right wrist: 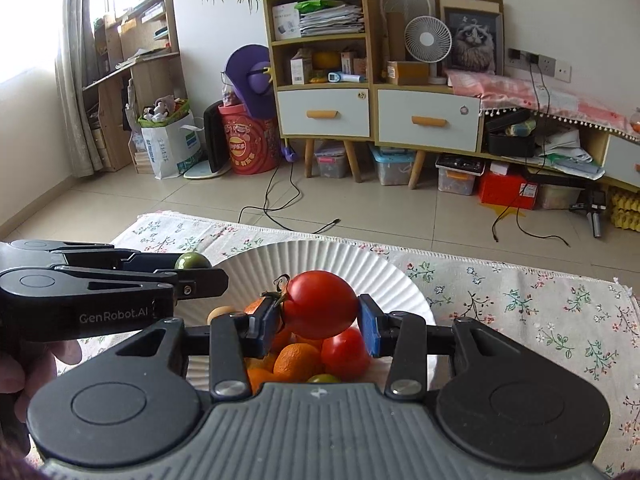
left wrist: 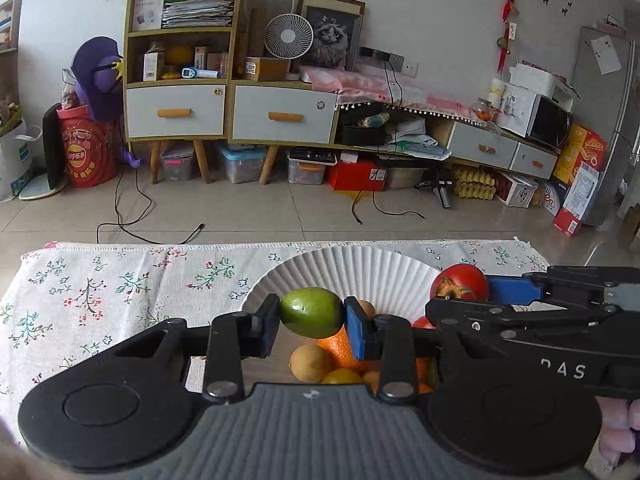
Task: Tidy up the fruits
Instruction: 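Carry the green and red tomatoes in both grippers over the white bowl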
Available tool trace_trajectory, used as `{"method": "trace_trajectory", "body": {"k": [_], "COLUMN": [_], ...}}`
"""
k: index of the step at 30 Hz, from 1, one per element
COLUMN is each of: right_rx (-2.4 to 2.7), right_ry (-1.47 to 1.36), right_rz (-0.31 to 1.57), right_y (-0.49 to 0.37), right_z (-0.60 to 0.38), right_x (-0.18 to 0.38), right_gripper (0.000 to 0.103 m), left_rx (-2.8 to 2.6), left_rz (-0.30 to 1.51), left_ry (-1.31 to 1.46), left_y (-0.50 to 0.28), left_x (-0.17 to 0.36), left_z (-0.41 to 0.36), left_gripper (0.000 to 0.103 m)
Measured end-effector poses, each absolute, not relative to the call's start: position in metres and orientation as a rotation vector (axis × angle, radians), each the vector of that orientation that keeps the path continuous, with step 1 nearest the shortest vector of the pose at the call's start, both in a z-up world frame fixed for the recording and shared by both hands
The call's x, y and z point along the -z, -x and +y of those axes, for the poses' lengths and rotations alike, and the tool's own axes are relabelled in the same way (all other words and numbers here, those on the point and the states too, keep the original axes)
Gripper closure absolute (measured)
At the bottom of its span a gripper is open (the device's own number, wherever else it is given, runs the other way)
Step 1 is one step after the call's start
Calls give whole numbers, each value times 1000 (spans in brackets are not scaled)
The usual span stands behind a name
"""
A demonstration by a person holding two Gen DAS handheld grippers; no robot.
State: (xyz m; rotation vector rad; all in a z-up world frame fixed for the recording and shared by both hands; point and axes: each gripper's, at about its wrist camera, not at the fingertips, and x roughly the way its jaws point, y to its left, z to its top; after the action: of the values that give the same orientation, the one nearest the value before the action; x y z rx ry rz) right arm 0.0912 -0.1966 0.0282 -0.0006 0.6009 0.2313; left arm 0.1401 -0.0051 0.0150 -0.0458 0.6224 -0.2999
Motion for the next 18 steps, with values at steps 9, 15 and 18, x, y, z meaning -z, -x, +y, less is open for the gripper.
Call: {"method": "trace_trajectory", "body": {"k": [9, 15, 18], "right_rx": [-196, -198, -205], "right_ry": [-59, -69, -65], "right_rz": [621, 634, 635], "right_y": [-114, -118, -118], "right_z": [-214, -216, -213], "right_x": [-9, -4, -4], "right_gripper": [64, 64, 64], "left_rx": [341, 327, 331], "left_rz": [684, 703, 704], "left_ry": [85, 94, 99], "left_y": [-165, -168, -170], "left_x": [-5, 2, 3], "left_z": [-17, -18, -19], "left_gripper": [71, 71, 71]}}
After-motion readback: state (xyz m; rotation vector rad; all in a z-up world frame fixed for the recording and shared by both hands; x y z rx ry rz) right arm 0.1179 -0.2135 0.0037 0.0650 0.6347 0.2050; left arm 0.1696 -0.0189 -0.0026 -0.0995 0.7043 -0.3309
